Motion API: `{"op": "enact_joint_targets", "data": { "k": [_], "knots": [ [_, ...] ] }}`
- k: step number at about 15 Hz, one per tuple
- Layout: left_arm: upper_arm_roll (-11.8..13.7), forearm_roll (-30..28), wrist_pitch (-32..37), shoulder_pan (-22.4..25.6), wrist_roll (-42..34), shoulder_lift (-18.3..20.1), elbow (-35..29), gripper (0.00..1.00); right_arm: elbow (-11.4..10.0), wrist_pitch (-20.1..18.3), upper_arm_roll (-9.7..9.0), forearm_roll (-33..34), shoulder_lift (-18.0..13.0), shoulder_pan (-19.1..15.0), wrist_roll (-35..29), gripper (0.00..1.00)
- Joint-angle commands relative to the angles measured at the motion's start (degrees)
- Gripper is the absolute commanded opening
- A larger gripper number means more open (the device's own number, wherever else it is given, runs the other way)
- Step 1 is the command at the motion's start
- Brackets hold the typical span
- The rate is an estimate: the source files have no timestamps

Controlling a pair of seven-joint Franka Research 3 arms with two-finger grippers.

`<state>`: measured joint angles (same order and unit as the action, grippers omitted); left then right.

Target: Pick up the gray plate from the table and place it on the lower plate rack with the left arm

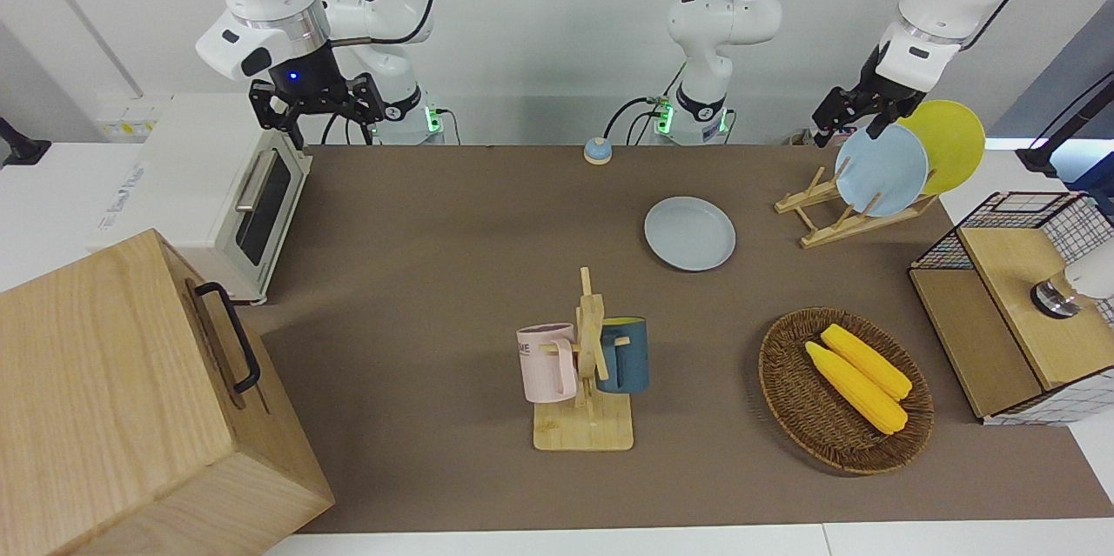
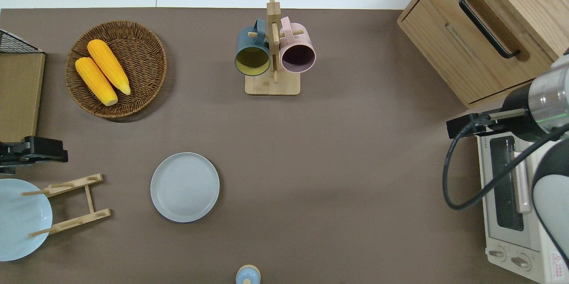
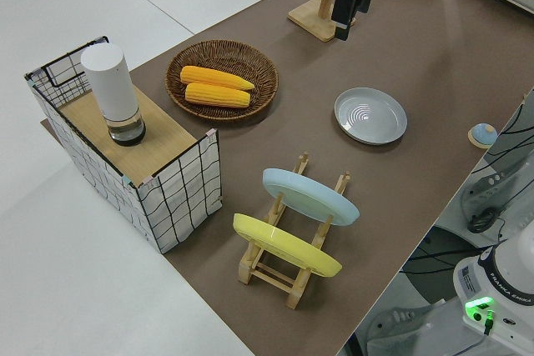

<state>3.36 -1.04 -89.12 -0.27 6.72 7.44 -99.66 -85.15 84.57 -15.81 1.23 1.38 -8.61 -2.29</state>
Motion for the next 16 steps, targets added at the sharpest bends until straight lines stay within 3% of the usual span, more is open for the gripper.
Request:
{"op": "enact_joint_targets", "data": {
  "k": [1, 9, 16],
  "knots": [
    [0.7, 0.2, 1.1, -0.6, 1.7, -0.4, 0.2, 0.99, 0.5, -0.8, -0.98, 0.1, -0.1, -1.1, -0.7, 0.983],
    [-0.1, 0.2, 1.1, -0.6, 3.7, -0.5, -1.3, 0.99, 0.5, -0.8, -0.98, 0.1, -0.2, -1.1, -0.7, 0.983],
    [-0.3, -0.8, -3.3, -0.7, 3.4, 0.2, -10.3, 0.99, 0.5, -0.8, -0.89, 0.1, -0.1, -1.1, -0.7, 0.983]
  ]
}}
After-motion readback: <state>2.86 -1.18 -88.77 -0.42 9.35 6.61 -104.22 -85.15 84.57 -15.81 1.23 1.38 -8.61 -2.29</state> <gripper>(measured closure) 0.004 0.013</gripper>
